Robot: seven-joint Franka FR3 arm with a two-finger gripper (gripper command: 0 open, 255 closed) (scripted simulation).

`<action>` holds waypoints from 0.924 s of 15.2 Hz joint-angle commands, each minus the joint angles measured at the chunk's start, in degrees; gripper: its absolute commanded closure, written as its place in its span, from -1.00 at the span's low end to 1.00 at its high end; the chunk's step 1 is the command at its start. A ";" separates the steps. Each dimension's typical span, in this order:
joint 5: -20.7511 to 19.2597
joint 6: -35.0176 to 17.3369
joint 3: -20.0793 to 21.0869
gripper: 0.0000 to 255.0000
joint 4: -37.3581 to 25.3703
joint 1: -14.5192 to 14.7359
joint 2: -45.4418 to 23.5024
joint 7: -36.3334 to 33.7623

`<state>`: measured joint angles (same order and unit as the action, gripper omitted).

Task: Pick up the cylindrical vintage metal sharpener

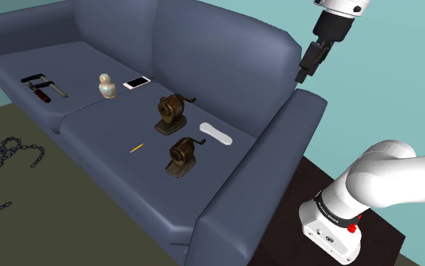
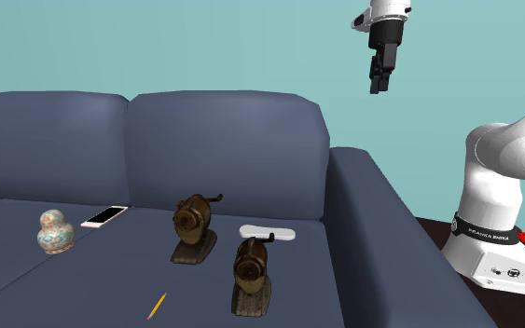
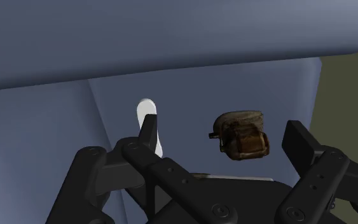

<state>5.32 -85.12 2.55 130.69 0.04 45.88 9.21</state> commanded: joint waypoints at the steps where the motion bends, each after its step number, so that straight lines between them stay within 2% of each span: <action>1: 0.00 0.00 0.00 -1.00 0.00 0.00 0.00 0.00; 8: 0.64 -13.60 3.55 -1.00 6.60 1.16 -6.88 -0.30; 14: 0.49 -25.32 6.65 -1.00 9.30 1.88 -15.84 -1.00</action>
<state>5.84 -108.51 8.60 139.73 1.77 31.58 8.44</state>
